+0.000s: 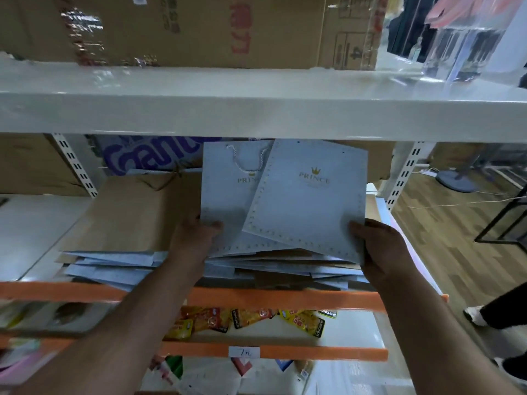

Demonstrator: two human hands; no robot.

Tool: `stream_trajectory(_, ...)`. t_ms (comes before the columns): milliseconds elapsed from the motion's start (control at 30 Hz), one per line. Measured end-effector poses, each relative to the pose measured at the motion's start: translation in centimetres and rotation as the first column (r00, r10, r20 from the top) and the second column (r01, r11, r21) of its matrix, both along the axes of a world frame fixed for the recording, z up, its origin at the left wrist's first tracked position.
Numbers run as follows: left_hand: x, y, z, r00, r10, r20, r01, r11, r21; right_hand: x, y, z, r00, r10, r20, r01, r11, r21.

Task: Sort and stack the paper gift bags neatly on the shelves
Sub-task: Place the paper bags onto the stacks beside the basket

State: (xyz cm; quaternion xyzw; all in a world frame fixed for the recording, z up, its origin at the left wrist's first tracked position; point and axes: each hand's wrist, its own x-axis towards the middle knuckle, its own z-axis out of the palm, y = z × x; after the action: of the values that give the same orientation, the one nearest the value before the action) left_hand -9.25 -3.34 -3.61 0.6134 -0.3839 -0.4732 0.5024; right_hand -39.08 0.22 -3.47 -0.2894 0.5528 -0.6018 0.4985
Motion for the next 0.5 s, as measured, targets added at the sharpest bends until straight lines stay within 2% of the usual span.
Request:
stream_trajectory(233, 4.9, 2.7, 1.6, 0.998, 0.045, 0.036, -0.044, 0.999, -0.021, 5.1, 1.2, 1.5, 0.994, 0.107, 0.01, -0.107, 0.994, -0.021)
stream_trajectory(500, 16.1, 8.6, 1.9, 0.979, 0.194, -0.068, -0.198, 0.979, -0.047, 16.7, 3.0, 1.8, 0.964, 0.264, -0.024, -0.264, 0.964, 0.0)
